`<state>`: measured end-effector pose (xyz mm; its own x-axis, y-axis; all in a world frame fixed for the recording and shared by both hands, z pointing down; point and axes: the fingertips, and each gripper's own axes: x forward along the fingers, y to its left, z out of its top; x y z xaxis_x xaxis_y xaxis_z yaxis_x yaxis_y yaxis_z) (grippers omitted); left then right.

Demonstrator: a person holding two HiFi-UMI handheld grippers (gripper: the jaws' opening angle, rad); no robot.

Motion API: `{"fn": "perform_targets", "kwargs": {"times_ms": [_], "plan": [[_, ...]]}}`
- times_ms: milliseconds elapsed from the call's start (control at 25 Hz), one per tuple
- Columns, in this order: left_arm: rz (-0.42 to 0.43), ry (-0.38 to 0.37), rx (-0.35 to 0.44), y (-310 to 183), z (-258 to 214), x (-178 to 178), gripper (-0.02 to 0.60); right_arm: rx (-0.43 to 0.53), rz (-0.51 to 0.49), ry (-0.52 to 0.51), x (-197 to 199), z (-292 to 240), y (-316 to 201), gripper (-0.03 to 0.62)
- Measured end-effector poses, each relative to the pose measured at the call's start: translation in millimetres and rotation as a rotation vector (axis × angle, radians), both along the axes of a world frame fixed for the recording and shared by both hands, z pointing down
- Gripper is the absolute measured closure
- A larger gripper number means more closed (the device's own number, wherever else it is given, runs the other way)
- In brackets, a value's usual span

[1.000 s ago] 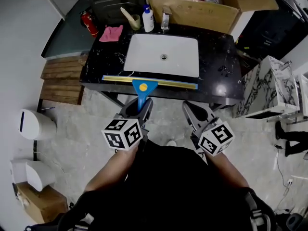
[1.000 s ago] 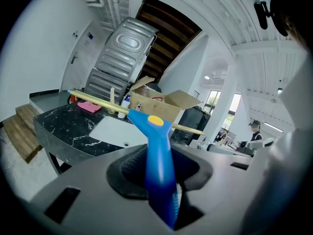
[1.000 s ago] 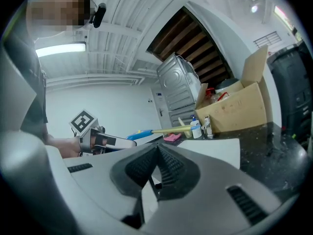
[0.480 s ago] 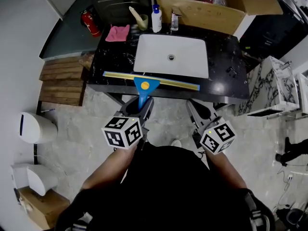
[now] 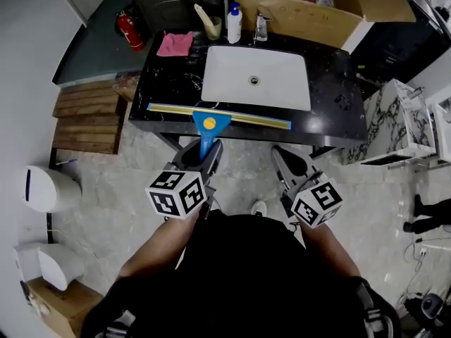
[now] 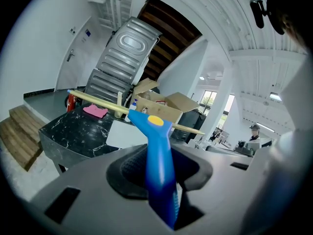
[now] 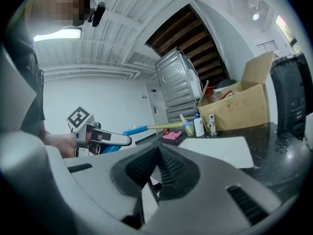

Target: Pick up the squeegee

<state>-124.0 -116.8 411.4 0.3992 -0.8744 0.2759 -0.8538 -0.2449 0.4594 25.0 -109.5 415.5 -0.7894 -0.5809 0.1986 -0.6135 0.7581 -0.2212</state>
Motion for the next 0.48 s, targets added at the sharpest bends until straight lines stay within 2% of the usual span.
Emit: {"fn": "perform_targets", "kwargs": {"times_ms": [480], "plan": [[0.038,0.013,-0.001,-2.5,3.0,-2.8,0.446,-0.021,0.048,0.009,0.2,5.9,9.5,0.586]]}}
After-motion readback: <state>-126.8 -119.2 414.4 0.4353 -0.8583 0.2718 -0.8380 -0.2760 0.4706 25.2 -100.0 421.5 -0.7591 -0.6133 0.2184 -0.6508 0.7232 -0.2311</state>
